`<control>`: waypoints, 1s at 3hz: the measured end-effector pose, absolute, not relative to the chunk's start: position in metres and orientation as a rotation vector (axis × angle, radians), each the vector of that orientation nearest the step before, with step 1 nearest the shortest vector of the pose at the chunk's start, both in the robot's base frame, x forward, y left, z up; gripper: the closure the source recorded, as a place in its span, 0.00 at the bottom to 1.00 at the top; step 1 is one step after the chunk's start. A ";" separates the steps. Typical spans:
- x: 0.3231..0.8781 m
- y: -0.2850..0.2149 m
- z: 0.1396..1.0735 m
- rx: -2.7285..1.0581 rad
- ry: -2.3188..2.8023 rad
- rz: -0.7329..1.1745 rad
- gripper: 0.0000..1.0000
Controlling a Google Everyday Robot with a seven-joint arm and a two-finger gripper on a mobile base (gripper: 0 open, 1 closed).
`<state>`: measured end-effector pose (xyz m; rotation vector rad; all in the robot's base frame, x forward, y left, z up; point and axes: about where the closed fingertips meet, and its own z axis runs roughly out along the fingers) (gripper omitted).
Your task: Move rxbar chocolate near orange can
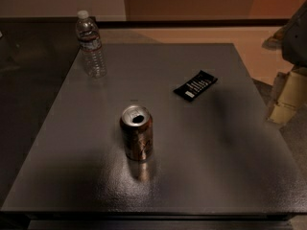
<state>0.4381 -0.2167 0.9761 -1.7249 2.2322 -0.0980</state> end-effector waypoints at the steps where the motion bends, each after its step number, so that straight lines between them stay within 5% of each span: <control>1: 0.438 -0.217 0.976 -1.725 2.232 -0.098 0.00; 3: 0.455 -0.206 0.967 -1.836 2.159 -0.101 0.00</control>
Offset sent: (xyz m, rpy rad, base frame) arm 0.0067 0.0042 -0.0064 -0.0003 0.0251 0.0537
